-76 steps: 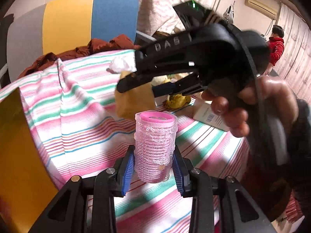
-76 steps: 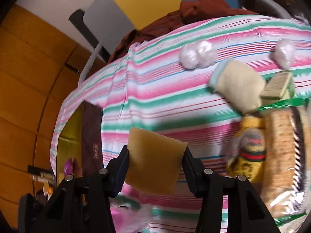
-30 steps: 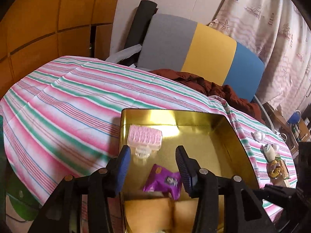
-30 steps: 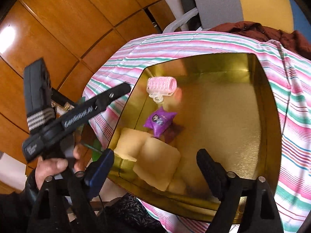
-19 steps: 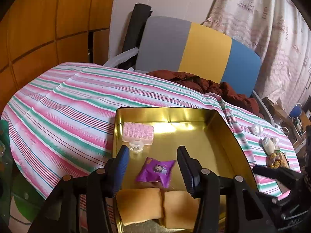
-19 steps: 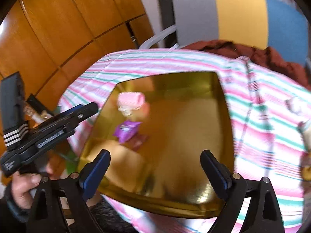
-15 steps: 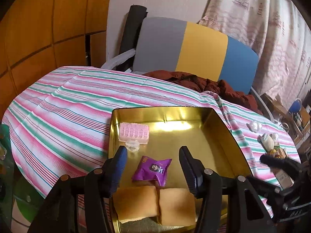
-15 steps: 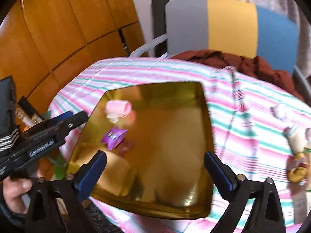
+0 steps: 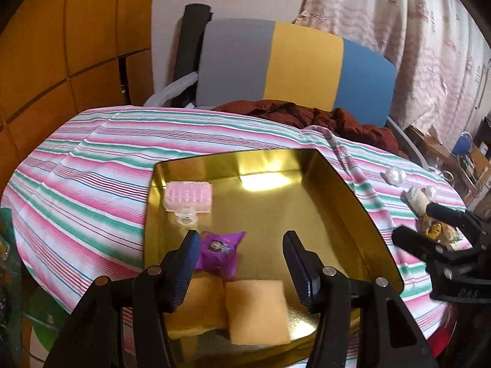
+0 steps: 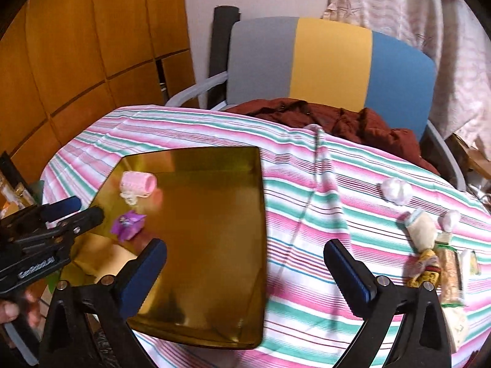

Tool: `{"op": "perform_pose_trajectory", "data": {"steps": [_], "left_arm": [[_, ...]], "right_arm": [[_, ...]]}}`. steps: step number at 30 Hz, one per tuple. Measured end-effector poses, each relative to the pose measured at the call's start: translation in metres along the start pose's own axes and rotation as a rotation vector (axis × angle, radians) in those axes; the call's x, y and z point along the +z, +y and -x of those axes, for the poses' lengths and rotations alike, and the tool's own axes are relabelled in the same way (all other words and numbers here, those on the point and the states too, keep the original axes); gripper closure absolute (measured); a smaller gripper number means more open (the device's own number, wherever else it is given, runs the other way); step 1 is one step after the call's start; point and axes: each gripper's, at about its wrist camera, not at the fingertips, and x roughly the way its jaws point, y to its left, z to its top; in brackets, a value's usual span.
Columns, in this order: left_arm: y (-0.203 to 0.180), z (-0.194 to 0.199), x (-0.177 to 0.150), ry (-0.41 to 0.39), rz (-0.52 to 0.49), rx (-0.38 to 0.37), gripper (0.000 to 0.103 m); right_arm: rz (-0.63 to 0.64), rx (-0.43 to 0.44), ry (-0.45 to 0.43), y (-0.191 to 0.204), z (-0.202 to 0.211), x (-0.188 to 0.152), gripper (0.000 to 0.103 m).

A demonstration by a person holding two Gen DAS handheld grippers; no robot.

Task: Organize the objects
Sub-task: 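Grasp the white plastic-bag ball with the left tool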

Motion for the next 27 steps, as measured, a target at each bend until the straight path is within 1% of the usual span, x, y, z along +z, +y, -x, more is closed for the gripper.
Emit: {"op": "perform_pose_trajectory", "data": {"steps": [4, 5, 7, 11, 13, 14, 15, 17, 18, 19, 20, 21, 22, 23, 25, 27], "left_arm": [[-0.010, 0.002, -0.002, -0.001, -0.024, -0.051, 0.047], [-0.013, 0.003, -0.002, -0.002, -0.026, -0.076, 0.047], [-0.017, 0.003, -0.001, -0.001, -0.031, -0.096, 0.047], [-0.028, 0.001, 0.000, 0.025, -0.037, -0.131, 0.047], [-0.039, 0.001, 0.001, 0.027, -0.058, -0.150, 0.047], [-0.045, 0.002, 0.002, 0.025, -0.070, -0.162, 0.047], [-0.054, 0.002, 0.002, 0.028, -0.086, -0.183, 0.047], [-0.072, 0.001, 0.003, 0.037, -0.125, -0.206, 0.046], [-0.083, 0.001, 0.003, 0.039, -0.151, -0.214, 0.047], [-0.093, 0.000, 0.003, 0.042, -0.174, -0.228, 0.046], [-0.104, -0.002, 0.002, 0.048, -0.195, -0.241, 0.046], [-0.115, -0.005, 0.001, 0.055, -0.216, -0.251, 0.046], [-0.128, -0.009, 0.001, 0.068, -0.238, -0.265, 0.045], [-0.136, -0.011, 0.001, 0.077, -0.248, -0.277, 0.045], [-0.158, -0.017, 0.000, 0.097, -0.274, -0.308, 0.045], [-0.180, -0.025, -0.002, 0.121, -0.304, -0.326, 0.045]], "right_arm": [[-0.027, -0.050, 0.001, -0.023, 0.002, -0.002, 0.000], [-0.035, -0.064, 0.004, -0.032, 0.002, -0.002, 0.000], [-0.051, -0.101, 0.008, -0.051, 0.005, -0.003, 0.000], [-0.127, -0.181, -0.008, -0.111, 0.016, -0.002, 0.000], [-0.209, -0.226, -0.031, -0.151, 0.024, -0.002, 0.000], [-0.273, -0.262, -0.051, -0.179, 0.029, -0.005, 0.000], [-0.316, -0.285, -0.067, -0.196, 0.033, -0.009, 0.000], [-0.429, -0.345, -0.092, -0.235, 0.039, -0.022, 0.000], [-0.525, -0.366, -0.104, -0.257, 0.042, -0.035, 0.000], [-0.604, -0.367, -0.101, -0.272, 0.044, -0.045, 0.000], [-0.713, -0.358, -0.077, -0.290, 0.045, -0.055, 0.000], [-0.824, -0.326, -0.106, -0.306, 0.051, -0.066, 0.000], [-0.894, -0.300, -0.147, -0.318, 0.059, -0.073, 0.000], [-0.916, -0.295, -0.163, -0.322, 0.062, -0.075, 0.000], [-0.958, -0.261, -0.164, -0.329, 0.063, -0.081, 0.000], [-0.978, -0.193, -0.146, -0.332, 0.057, -0.081, 0.000]]}}
